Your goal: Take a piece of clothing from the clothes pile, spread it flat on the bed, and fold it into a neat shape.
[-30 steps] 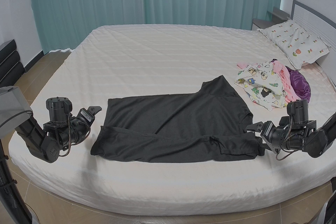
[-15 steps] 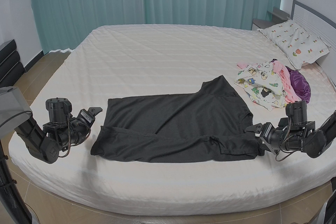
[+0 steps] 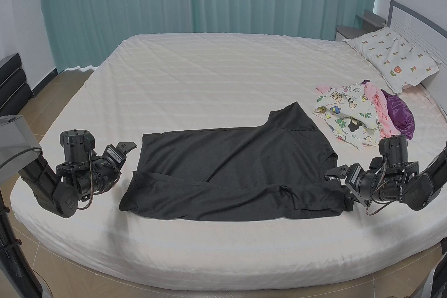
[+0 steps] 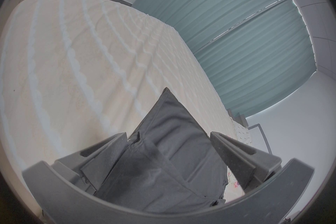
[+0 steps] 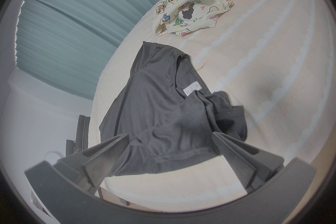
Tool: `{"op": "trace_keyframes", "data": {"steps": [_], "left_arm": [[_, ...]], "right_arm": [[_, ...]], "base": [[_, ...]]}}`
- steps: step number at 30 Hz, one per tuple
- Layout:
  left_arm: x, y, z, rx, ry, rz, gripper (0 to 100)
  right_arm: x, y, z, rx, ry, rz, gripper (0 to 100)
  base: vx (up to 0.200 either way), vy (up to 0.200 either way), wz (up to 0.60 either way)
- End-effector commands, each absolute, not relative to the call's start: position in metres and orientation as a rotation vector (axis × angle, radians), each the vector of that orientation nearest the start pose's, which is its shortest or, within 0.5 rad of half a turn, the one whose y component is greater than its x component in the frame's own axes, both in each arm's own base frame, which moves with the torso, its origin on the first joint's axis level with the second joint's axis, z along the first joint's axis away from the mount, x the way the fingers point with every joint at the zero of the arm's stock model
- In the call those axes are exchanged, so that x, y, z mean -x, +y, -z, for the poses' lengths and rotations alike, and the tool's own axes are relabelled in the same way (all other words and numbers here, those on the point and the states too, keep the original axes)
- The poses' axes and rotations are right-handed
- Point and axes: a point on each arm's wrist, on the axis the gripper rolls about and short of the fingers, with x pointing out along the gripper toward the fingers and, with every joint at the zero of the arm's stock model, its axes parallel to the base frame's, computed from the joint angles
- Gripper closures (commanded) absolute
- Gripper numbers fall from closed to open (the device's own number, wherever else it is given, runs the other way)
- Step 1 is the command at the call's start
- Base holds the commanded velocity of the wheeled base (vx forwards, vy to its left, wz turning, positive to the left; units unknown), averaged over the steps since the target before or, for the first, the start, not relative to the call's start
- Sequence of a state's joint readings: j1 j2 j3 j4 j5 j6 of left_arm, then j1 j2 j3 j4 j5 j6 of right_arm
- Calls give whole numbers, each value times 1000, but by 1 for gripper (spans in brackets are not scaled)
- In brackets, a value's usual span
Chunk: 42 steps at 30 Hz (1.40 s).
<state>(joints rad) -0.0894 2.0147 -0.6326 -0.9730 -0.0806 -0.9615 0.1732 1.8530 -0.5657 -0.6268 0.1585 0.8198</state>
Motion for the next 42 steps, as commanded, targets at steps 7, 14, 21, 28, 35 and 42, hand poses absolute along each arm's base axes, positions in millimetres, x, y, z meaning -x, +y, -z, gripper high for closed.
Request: {"op": "trace_keyframes", "data": {"steps": [7,14,21,28,35,42], "left_arm": [[-321,-33,-68,862,472,-25,0],[-311,-32,-61,717,503,-1,0],[-313,-32,-58,524,551,189,0],[-318,-25,-40,383,591,202,0],[-320,-26,-31,346,611,212,0],[-317,-28,-21,346,652,210,0]], "right_arm": [[-281,53,-76,-774,764,-27,0],[-281,53,-76,-772,762,-25,0],[-279,54,-74,-754,772,-33,0],[-280,54,-73,-756,754,-41,0],[-279,55,-71,-754,740,-52,0],[-279,56,-70,-754,739,-52,0]], "base": [[0,0,0],[0,0,0],[0,0,0],[0,0,0],[0,0,0],[0,0,0]]}}
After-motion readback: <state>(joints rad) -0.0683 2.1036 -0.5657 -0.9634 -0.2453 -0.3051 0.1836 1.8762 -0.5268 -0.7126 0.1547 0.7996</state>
